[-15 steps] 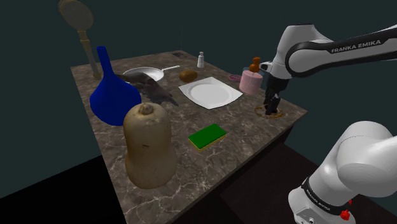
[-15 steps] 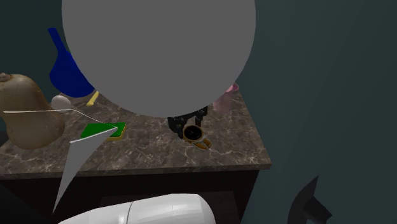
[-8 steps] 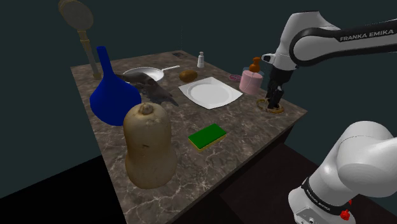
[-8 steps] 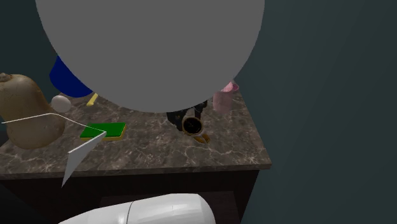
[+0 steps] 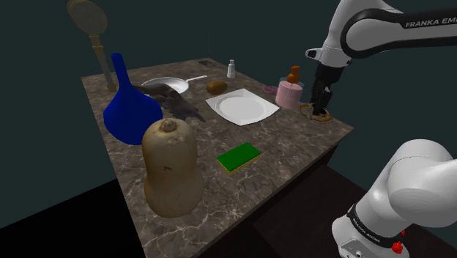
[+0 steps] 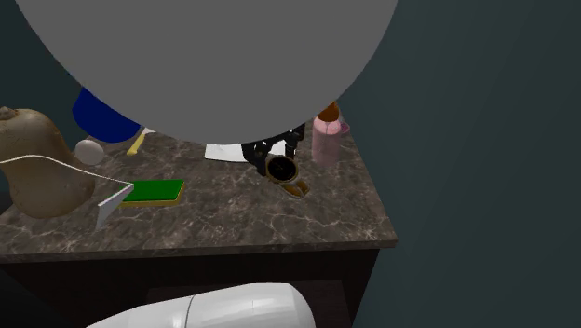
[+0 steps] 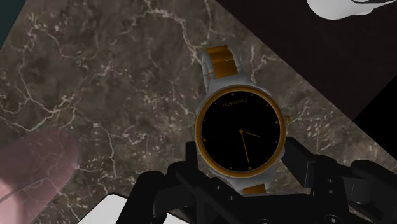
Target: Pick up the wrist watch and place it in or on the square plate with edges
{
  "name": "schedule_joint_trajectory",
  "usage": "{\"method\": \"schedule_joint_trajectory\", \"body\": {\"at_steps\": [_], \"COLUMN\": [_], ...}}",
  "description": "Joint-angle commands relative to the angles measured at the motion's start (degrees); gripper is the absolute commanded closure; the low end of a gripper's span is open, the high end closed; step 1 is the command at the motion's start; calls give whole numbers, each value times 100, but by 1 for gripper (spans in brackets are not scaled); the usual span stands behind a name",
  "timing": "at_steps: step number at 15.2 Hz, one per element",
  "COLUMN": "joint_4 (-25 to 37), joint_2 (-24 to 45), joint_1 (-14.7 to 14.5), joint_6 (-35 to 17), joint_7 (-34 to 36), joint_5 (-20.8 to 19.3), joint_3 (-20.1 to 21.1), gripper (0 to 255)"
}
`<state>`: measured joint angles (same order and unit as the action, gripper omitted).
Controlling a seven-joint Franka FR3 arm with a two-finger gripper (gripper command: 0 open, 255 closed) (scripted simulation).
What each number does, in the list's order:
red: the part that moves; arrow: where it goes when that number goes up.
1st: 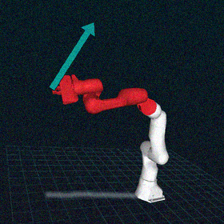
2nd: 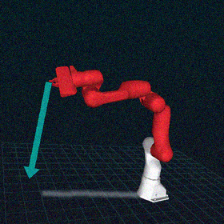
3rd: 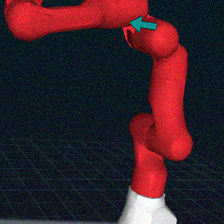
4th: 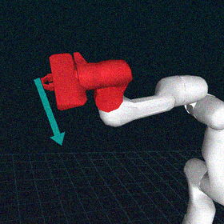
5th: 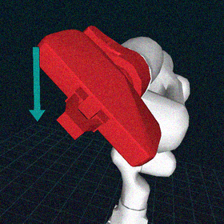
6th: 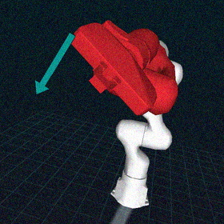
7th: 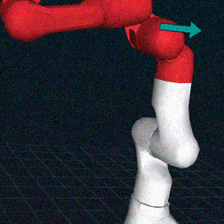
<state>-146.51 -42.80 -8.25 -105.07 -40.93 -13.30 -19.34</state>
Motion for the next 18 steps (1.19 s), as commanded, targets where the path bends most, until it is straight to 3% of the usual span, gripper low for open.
{"method": "schedule_joint_trajectory", "body": {"at_steps": [1, 8, 18], "joint_4": [151, 1207, 3431], "joint_2": [7, 1416, 3703], "joint_1": [-15, -445, -861], "joint_6": [145, -195, -178], "joint_7": [-7, 117, 31], "joint_5": [28, 401, 1142], "joint_3": [26, 19, -54], "gripper": [255, 255, 255]}}
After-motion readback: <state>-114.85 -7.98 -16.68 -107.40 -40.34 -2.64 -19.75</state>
